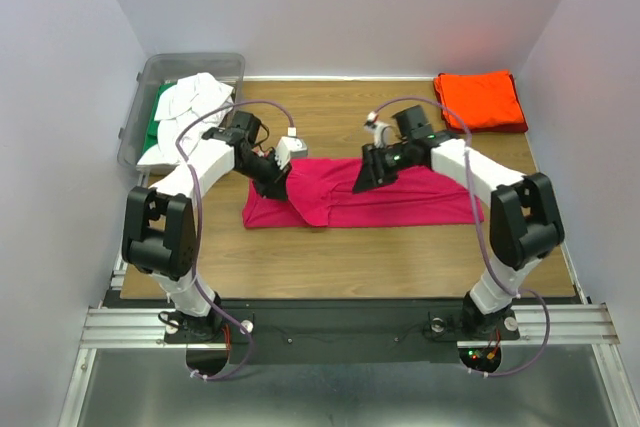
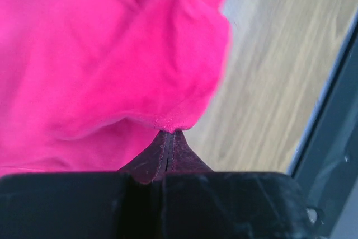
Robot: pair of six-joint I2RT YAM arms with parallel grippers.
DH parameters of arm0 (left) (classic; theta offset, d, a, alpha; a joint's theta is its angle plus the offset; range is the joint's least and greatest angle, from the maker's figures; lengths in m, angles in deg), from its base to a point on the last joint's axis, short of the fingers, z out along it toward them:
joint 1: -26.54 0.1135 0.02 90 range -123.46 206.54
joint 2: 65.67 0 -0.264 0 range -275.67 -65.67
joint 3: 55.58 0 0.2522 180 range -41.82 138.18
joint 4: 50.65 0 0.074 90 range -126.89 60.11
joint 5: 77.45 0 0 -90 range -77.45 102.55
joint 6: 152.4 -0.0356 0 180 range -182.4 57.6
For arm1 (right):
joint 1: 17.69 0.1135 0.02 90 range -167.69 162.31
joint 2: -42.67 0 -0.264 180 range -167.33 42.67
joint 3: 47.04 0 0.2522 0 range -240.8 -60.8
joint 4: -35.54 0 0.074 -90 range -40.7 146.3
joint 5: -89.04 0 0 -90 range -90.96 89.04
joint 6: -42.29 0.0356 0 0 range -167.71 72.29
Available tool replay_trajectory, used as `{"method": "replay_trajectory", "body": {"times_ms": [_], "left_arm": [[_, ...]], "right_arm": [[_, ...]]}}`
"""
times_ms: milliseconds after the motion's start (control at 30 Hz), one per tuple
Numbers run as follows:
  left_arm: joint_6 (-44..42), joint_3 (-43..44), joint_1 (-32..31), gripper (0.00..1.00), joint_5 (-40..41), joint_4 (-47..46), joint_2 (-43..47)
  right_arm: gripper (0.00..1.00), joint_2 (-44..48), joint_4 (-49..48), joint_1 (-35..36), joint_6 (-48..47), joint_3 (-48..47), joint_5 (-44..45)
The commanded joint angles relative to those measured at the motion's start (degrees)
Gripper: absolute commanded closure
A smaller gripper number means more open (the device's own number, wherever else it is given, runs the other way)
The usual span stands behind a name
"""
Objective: Fold and stack the t-shirts
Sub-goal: Fold the tshirt
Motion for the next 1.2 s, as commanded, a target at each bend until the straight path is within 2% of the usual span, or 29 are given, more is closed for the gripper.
{"method": "replay_trajectory", "body": {"times_ms": [0, 167, 367, 667, 833, 1033, 1167], "left_arm": [[2.71, 7.63, 2.54, 1.0, -4.3, 0.15, -3.73], [6.23, 14.84, 4.91, 1.0, -5.79, -2.84, -9.09], [11.24, 21.08, 6.67, 1.0, -5.97, -8.81, -15.41], [20.2, 26.01, 6.85, 1.0, -8.43, -16.29, -22.54], [22.75, 26.28, 6.85, 1.0, -6.33, -18.4, -24.21], [28.72, 26.45, 7.2, 1.0, -0.79, -21.21, -26.85], [30.05, 27.24, 7.29, 0.99, -1.84, -21.13, -28.08]], "right_arm": [[0.56, 5.38, 3.23, -8.72, -5.27, -2.96, 3.25], [0.57, 6.61, 11.67, -14.61, -18.17, -5.16, 11.08], [0.6, 8.02, 18.09, -23.22, -26.98, -3.85, 16.08], [0.73, 8.81, 20.3, -25.17, -35.25, 2.39, 21.97], [0.75, 5.22, 19.51, -27.45, -37.01, 3.11, 24.44], [0.75, -0.06, 13.0, -28.16, -33.07, 1.79, 30.07], [0.71, 0.98, 13.96, -27.89, -28.23, -3.38, 24.73]]}}
